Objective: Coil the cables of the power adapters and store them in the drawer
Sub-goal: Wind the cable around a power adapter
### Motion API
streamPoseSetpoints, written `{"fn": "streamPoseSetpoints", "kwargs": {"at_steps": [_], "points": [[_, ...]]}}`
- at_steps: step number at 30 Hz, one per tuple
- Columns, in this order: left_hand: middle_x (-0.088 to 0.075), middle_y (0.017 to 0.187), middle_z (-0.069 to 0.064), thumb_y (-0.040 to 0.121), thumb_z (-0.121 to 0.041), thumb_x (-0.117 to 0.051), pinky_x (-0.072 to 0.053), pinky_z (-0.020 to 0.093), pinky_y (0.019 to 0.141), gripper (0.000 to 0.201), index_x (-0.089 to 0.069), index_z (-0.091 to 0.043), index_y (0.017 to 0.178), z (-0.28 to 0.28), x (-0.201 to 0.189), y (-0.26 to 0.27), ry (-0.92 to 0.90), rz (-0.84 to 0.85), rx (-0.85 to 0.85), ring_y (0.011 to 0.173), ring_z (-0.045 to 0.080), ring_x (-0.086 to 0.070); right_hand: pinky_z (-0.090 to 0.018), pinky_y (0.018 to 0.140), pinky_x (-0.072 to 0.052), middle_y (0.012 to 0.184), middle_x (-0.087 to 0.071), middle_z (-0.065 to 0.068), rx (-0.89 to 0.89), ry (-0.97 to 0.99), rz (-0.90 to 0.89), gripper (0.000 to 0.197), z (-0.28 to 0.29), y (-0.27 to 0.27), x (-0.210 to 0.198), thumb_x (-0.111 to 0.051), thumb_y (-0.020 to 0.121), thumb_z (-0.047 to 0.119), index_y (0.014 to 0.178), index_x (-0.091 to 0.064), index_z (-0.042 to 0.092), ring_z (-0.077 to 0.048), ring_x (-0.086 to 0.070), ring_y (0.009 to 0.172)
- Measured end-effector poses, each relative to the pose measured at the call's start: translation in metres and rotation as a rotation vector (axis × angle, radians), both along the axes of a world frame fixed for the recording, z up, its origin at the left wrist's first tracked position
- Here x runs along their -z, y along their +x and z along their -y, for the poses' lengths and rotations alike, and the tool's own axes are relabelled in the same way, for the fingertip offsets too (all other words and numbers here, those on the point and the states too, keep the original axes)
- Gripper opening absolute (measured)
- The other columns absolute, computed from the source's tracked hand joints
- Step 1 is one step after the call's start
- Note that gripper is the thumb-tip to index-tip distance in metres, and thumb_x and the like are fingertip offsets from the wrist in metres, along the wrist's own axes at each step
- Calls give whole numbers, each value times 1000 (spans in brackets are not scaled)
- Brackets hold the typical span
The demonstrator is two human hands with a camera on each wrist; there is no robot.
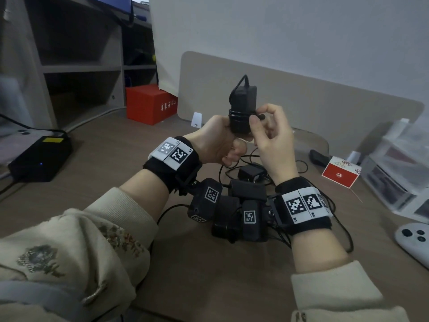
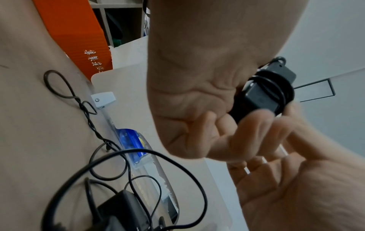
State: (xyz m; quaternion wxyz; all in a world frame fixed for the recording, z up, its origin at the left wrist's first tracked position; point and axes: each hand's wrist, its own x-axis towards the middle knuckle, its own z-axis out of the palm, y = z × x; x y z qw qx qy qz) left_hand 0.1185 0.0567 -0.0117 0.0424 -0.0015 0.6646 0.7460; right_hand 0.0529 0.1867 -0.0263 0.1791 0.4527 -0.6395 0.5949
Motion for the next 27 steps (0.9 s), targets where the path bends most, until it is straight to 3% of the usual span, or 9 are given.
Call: {"fn": "streamPoseSetpoints", "kwargs": {"at_steps": [3, 6, 8, 10, 13, 18, 21, 24, 27], "points": [[-53, 72, 6, 100, -35, -13, -29, 23, 50, 43, -49, -13, 108, 0, 2, -2, -7, 11, -37, 54, 18, -41, -39, 59, -48, 75, -56, -25, 31, 0, 17, 12, 0, 2, -1, -61, 95, 25, 97, -53, 34, -36, -55, 70], [-64, 96, 6, 102, -30, -20, -37, 28, 59, 40, -55, -14, 116, -2, 4, -5, 18, -45, -161, 65, 21, -56, -20, 55, -43, 69, -52, -30, 33, -11, 46, 9, 0, -1, 0, -60, 96, 23, 93, -55, 29, -31, -50, 62], [-66, 111, 8, 103, -25, -26, -42, 36, 70, 35, -51, -16, 126, -4, 5, -8, 56, -166, -240, 77, 19, -66, -22, 56, -42, 67, -53, -28, 36, 1, 52, 6, 0, -3, 2, -60, 96, 26, 92, -57, 25, -28, -49, 59], [-66, 117, 11, 104, -17, -32, -49, 39, 74, 38, -34, -21, 141, -5, 5, -11, 150, -293, -324, 92, 19, -68, -24, 55, -41, 65, -56, -23, 39, 4, 65, 11, 1, -5, 3, -58, 97, 29, 91, -59, 19, -18, -50, 56], [-62, 116, 15, 100, 2, -32, -56, 38, 73, 50, -35, -28, 140, -6, 5, -16, 212, -398, -324, 94, 27, -62, -20, 55, -42, 60, -58, -2, 56, -4, 110, 25, 1, -8, 6, -52, 100, 29, 92, -62, 8, -5, -52, 53], [-62, 113, 15, 98, 0, -31, -52, 54, 93, 43, -53, -12, 133, -8, 9, -19, 135, -337, -342, 101, 31, -60, -16, 55, -42, 52, -55, 10, 112, 23, 147, 33, 1, -11, 9, -50, 101, 31, 89, -65, 3, 1, -52, 48], [-58, 118, 21, 94, -12, -30, -55, 47, 84, 46, -52, -2, 133, -9, 8, -13, 216, -299, -314, 101, 32, -59, -15, 53, -42, 53, -56, 3, 150, 18, 162, 35, 2, -10, 8, -51, 101, 32, 85, -64, 4, -1, -52, 46], [-59, 115, 19, 97, -24, -38, -58, 42, 80, 43, -54, 2, 127, -12, 7, -10, 199, -282, -231, 98, 28, -61, -30, 55, -46, 61, -60, -19, 175, 17, 163, 39, 2, -10, 9, -51, 100, 35, 83, -64, 2, -21, -54, 53], [-62, 99, 14, 93, -12, -58, -58, 37, 78, 42, -48, 7, 129, -11, 11, -15, 87, -303, -238, 77, 18, -63, -31, 59, -46, 59, -58, -8, 139, 62, 173, 29, 3, -9, 10, -45, 103, 29, 86, -65, 14, -15, -53, 57]]}}
